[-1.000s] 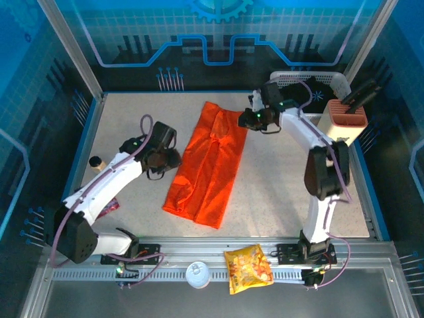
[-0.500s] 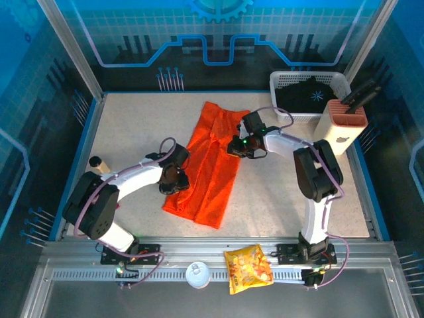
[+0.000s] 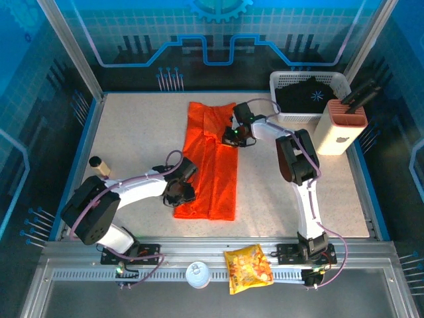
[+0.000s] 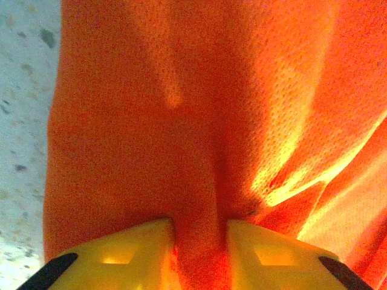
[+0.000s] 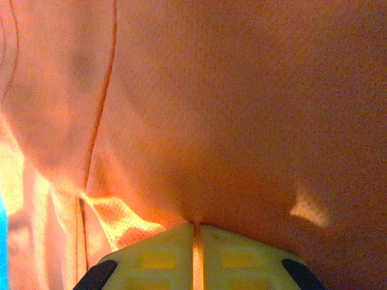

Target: Fold and stack the t-shirts

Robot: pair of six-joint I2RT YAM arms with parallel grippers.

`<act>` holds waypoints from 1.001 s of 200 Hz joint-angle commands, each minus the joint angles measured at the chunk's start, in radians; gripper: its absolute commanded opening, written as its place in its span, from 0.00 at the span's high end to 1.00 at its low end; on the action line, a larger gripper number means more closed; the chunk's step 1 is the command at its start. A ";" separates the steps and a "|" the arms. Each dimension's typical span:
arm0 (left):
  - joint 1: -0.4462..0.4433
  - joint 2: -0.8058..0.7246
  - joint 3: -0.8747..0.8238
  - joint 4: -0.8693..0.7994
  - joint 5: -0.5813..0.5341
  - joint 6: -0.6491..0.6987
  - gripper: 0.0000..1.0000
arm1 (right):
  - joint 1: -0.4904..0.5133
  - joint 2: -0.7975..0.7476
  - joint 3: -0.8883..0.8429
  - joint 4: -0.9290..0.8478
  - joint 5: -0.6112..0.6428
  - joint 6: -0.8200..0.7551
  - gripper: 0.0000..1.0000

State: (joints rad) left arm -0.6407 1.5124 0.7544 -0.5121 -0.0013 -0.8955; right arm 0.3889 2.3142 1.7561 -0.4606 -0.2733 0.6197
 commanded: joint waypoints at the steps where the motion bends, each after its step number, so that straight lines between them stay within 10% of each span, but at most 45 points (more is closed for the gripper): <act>1: -0.025 0.037 -0.022 -0.066 0.048 -0.067 0.64 | -0.021 0.103 0.119 -0.162 0.028 -0.090 0.88; 114: -0.031 -0.038 0.272 -0.151 -0.155 0.069 0.11 | -0.038 -0.061 0.179 -0.190 -0.055 -0.257 0.78; 166: -0.030 -0.193 0.514 -0.017 -0.422 0.632 0.01 | -0.002 -0.538 -0.056 -0.163 -0.014 -0.551 0.63; 200: -0.028 -0.313 0.428 0.364 -0.282 1.139 0.01 | 0.115 -0.920 -0.367 -0.095 0.257 -0.738 0.53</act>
State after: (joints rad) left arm -0.6651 1.2644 1.2453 -0.4351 -0.3370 -0.2489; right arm 0.4145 1.5898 1.5757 -0.5701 -0.2142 0.0818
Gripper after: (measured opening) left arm 0.991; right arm 0.439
